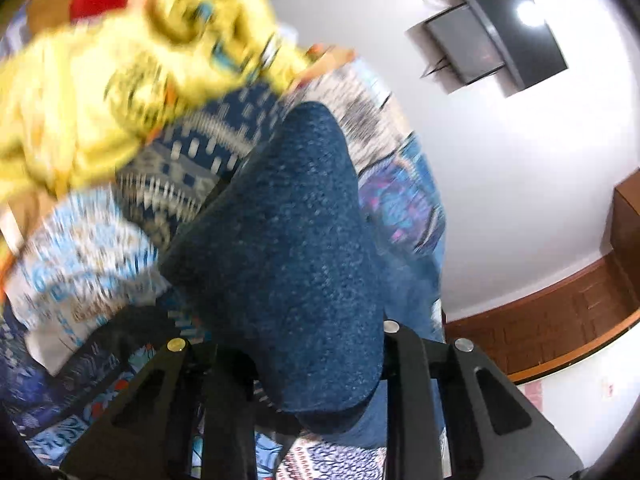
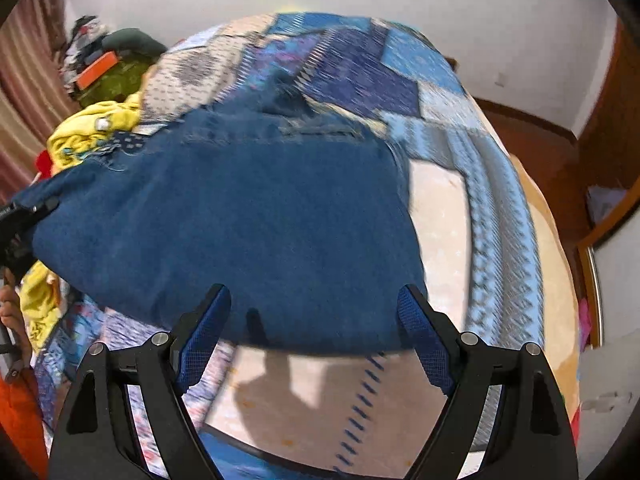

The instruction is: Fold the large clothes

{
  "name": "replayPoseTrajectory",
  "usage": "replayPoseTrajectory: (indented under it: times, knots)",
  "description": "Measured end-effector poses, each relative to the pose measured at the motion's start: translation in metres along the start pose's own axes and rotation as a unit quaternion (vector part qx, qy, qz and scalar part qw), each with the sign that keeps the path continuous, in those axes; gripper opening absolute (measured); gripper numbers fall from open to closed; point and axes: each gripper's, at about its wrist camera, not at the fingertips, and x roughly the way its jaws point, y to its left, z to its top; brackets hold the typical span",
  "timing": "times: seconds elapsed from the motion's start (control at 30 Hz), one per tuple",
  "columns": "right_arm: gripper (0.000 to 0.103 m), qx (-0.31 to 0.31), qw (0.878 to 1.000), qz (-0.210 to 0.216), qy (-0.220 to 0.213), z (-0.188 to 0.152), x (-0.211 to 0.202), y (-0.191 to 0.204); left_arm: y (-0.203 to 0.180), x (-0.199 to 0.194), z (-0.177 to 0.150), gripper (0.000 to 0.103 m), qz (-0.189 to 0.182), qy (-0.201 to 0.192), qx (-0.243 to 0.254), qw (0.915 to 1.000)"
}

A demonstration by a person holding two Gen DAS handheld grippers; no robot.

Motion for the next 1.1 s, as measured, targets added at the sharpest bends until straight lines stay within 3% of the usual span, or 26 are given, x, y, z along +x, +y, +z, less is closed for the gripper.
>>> replayPoseTrajectory:
  times: [0.13, 0.3, 0.4, 0.5, 0.6, 0.7, 0.83, 0.9, 1.0, 1.1]
  knots:
    - [0.083, -0.038, 0.999, 0.022, -0.004, 0.014, 0.008, 0.038, -0.034, -0.037, 0.010, 0.023, 0.003, -0.051, 0.064, 0.9967]
    - [0.083, -0.077, 0.995, 0.065, 0.004, 0.026, 0.035, 0.097, -0.065, -0.068, 0.008, 0.023, 0.017, -0.081, 0.139, 0.9867]
    - [0.083, -0.100, 0.991, 0.091, 0.021, 0.024, 0.055, 0.129, -0.082, -0.071, 0.005, 0.023, 0.026, -0.083, 0.177, 0.9804]
    - [0.084, -0.124, 0.986, 0.100, 0.056, 0.016, 0.082, 0.151, -0.094, -0.062, 0.003, 0.023, 0.009, -0.064, 0.173, 0.9828]
    - [0.087, -0.120, 0.987, 0.095, 0.056, 0.011, 0.091, 0.150, -0.108, -0.042, -0.002, 0.023, 0.011, -0.048, 0.185, 0.9816]
    - [0.087, -0.115, 0.984, 0.118, 0.067, 0.013, 0.082, 0.134, -0.133, -0.028, -0.016, 0.023, 0.008, -0.039, 0.209, 0.9771]
    - [0.087, -0.044, 0.990, 0.131, 0.037, 0.014, 0.048, 0.087, -0.171, -0.006, -0.041, 0.023, -0.003, -0.021, 0.246, 0.9690]
    - [0.087, 0.004, 0.991, 0.136, 0.020, 0.010, 0.029, 0.054, -0.192, 0.005, -0.056, 0.023, -0.006, -0.010, 0.270, 0.9629]
    - [0.087, 0.061, 0.992, 0.113, -0.009, -0.004, 0.005, 0.003, -0.218, 0.029, -0.101, 0.023, 0.003, 0.020, 0.340, 0.9401]
    - [0.087, 0.088, 0.995, 0.039, -0.028, -0.019, -0.011, -0.037, -0.228, 0.054, -0.156, 0.023, 0.026, 0.063, 0.428, 0.9014]
